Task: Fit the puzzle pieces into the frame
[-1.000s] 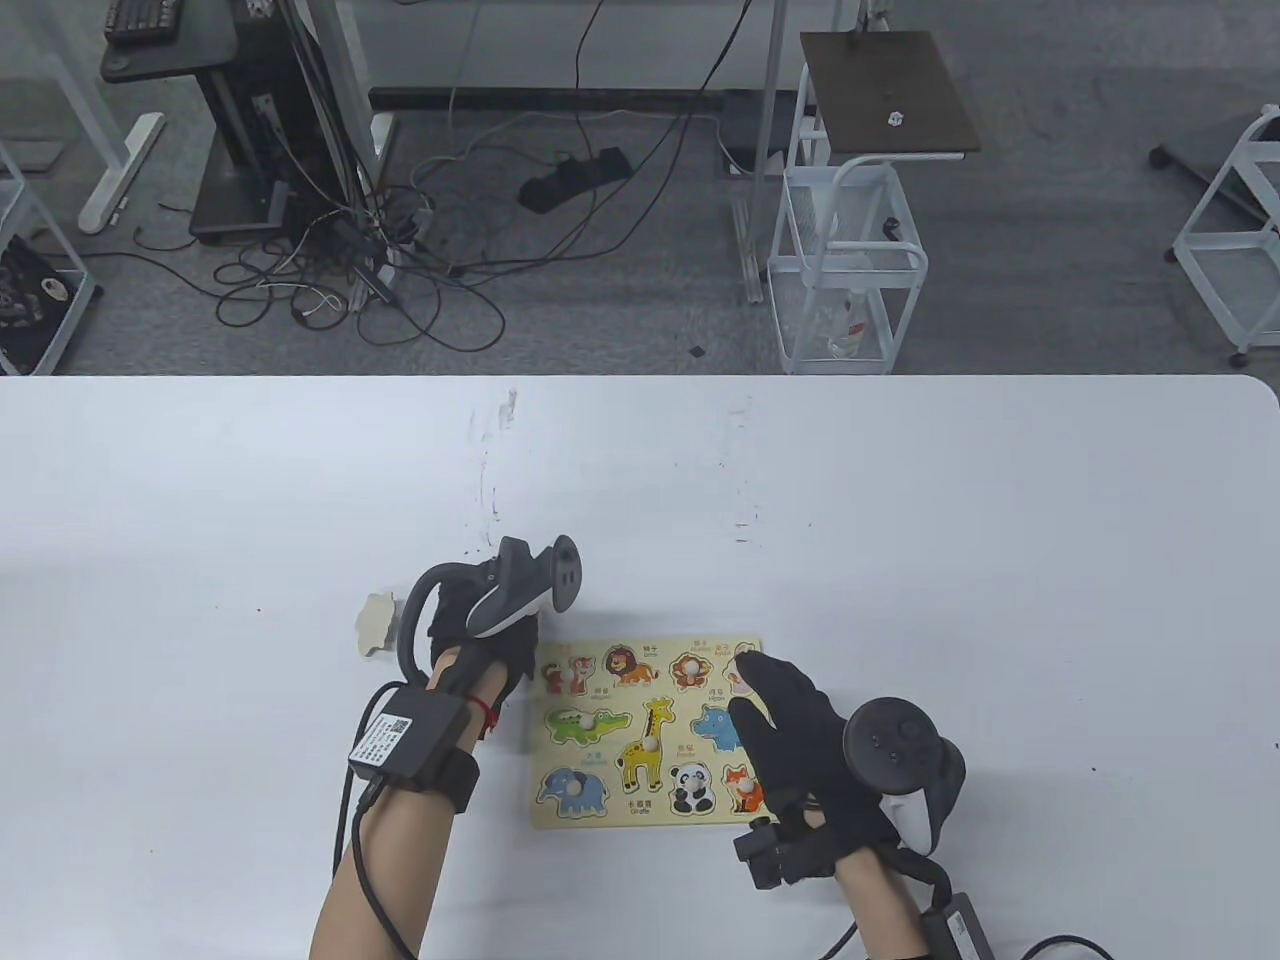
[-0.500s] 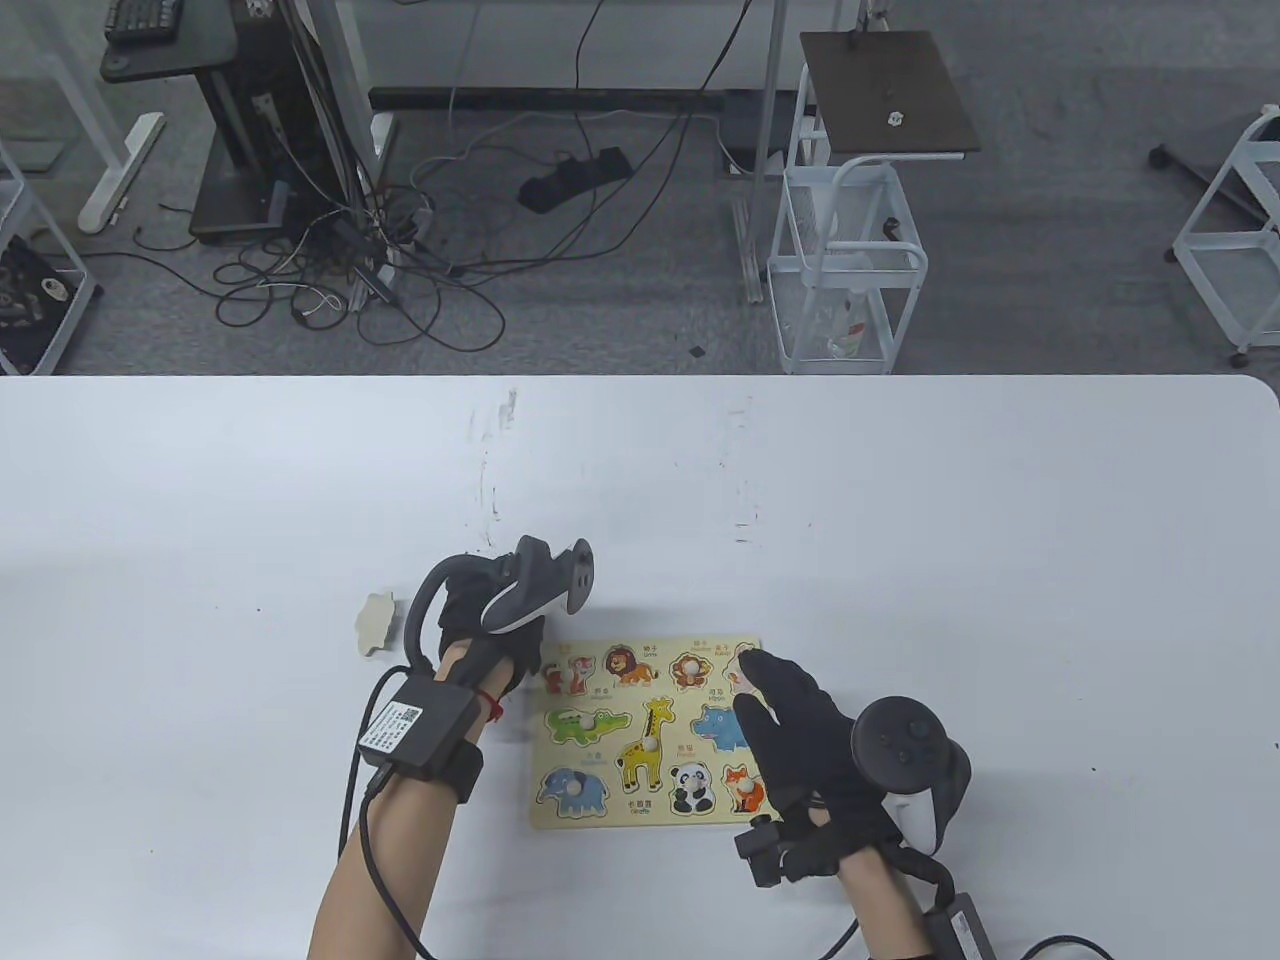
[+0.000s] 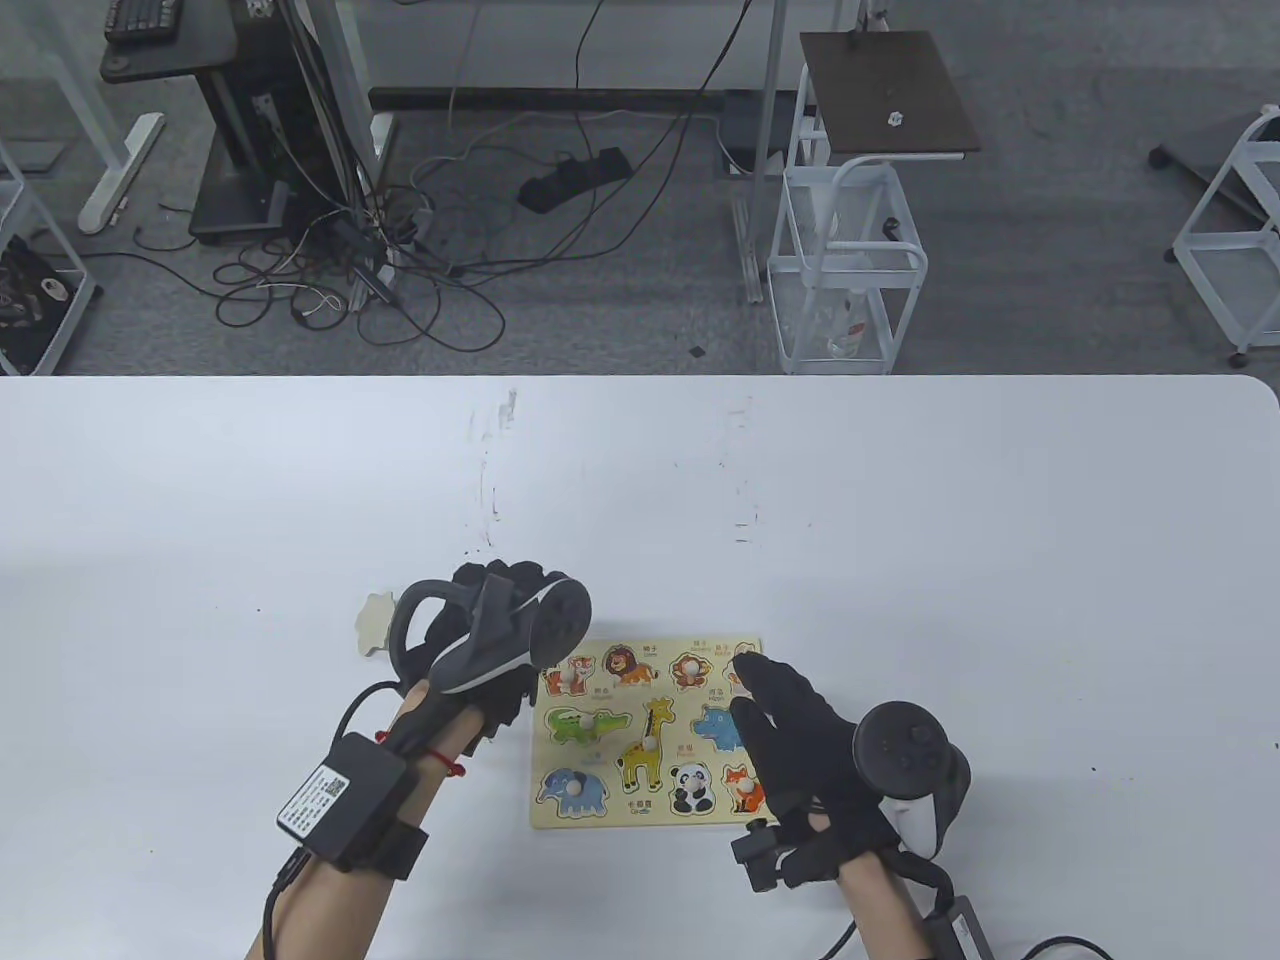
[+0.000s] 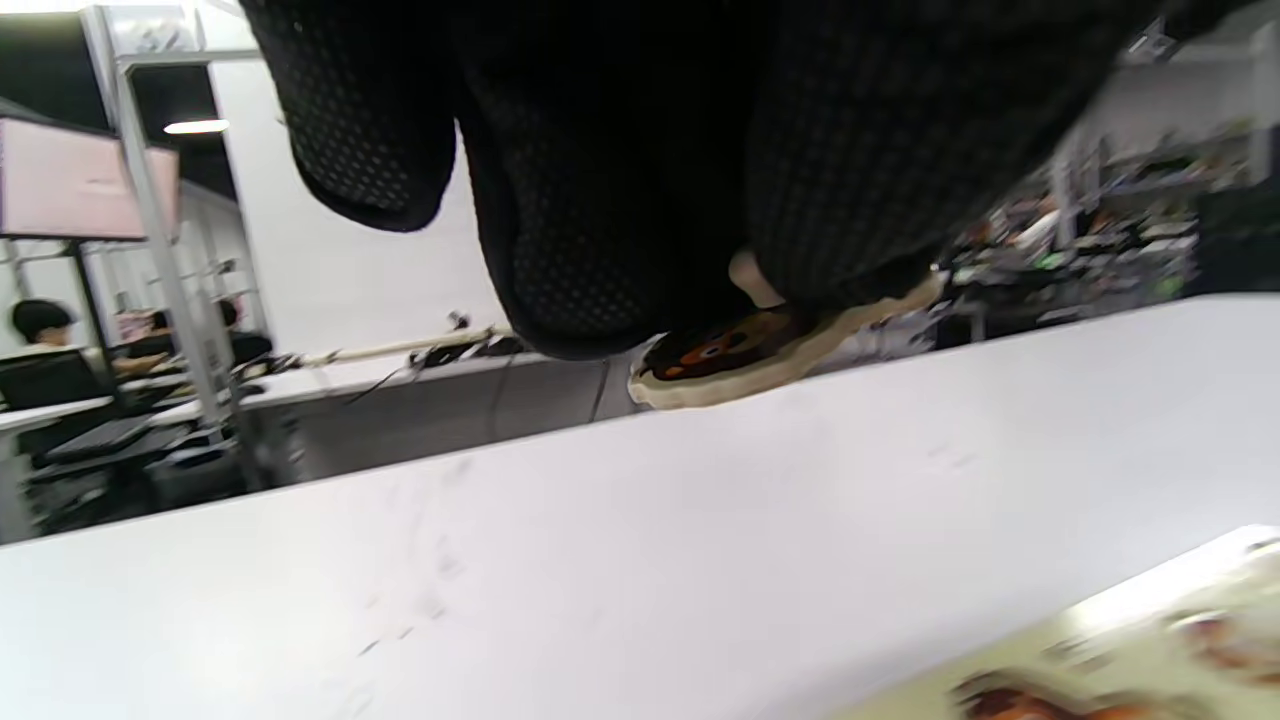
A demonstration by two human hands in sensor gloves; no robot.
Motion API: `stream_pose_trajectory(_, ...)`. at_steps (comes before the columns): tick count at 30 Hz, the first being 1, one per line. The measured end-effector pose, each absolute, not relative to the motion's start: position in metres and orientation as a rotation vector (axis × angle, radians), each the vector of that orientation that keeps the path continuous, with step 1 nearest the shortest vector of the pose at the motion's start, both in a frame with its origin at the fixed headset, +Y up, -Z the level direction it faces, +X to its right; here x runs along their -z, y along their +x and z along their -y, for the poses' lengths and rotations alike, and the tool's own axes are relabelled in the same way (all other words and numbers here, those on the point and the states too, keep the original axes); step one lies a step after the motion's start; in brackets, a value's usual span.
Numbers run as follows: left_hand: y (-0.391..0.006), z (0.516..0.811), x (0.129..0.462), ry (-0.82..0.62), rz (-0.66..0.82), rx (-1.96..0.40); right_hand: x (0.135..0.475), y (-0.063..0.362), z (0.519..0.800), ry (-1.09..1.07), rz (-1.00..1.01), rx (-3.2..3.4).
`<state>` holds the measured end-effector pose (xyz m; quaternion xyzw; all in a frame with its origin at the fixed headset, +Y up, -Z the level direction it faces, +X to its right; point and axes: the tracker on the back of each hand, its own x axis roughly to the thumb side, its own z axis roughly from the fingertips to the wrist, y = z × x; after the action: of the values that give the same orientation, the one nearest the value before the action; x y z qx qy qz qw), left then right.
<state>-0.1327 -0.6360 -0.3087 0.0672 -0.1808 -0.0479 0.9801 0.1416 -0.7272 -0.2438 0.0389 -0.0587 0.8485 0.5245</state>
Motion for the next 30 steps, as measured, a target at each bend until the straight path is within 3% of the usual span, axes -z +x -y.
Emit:
stream_pose_trajectory(4,-0.113,0.623,0.265,0.242,0.505,0.095,0.241,0.133,0.724,0.151,0.105,-2.000)
stream_pose_trajectory(9,-0.085,0.639,0.223,0.313,0.611,0.112,0.240,0.123,0.726,0.244,-0.024,-1.953)
stream_pose_trajectory(14,-0.074,0.660,0.208,0.350,0.641,0.057,0.242,0.117,0.732,0.265,-0.168,-1.903)
stream_pose_trajectory(23,-0.072,0.679,0.200,0.466,0.644,-0.036,0.246,0.120,0.739,0.234,-0.209,-1.914)
stream_pose_trajectory(30,-0.086,0.680,0.196,0.510,0.492,-0.097,0.248,0.123,0.745,0.146,-0.164,-1.818)
